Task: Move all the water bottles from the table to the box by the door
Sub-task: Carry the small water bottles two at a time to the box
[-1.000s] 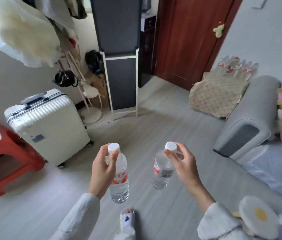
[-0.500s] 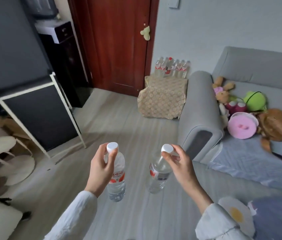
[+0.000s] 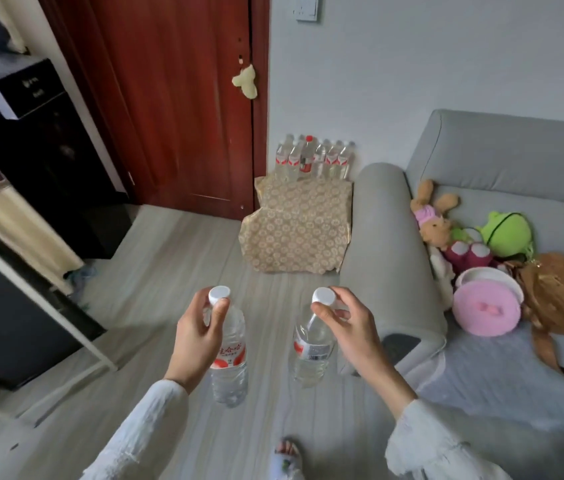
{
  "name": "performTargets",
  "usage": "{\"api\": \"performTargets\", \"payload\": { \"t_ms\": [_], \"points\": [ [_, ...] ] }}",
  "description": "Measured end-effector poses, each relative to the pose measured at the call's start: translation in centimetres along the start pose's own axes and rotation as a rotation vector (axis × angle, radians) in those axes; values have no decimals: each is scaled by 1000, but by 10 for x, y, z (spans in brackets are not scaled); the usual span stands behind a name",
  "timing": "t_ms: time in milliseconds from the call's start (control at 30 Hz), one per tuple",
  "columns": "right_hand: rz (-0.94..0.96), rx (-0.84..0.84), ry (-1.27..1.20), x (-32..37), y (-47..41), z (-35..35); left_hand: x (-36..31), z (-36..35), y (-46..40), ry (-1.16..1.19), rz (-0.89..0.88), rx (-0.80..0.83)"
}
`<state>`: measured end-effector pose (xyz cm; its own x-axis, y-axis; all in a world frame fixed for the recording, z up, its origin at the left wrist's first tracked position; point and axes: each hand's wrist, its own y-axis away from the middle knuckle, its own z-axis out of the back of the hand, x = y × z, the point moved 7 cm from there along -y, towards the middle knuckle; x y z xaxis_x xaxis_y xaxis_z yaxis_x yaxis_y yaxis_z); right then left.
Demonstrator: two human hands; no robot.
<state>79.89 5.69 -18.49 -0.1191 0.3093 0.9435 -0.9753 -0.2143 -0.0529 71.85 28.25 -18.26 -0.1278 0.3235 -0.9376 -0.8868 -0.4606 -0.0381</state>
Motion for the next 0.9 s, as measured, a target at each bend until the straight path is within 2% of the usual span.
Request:
{"api": "performTargets", "payload": {
  "t_ms": [200, 433, 733, 900],
  "points": [
    [34, 27, 22, 0, -132, 19, -22, -45, -117, 11, -12, -13],
    [-5, 5, 16, -25, -274, 22, -27, -100, -261, -3, -26, 64],
    [-60, -96, 40, -46, -470, 15, -32, -160, -475, -140, -126, 134],
    [-128, -159, 4, -57, -552, 21, -41, -199, -569, -178, -139, 234]
  ]
}}
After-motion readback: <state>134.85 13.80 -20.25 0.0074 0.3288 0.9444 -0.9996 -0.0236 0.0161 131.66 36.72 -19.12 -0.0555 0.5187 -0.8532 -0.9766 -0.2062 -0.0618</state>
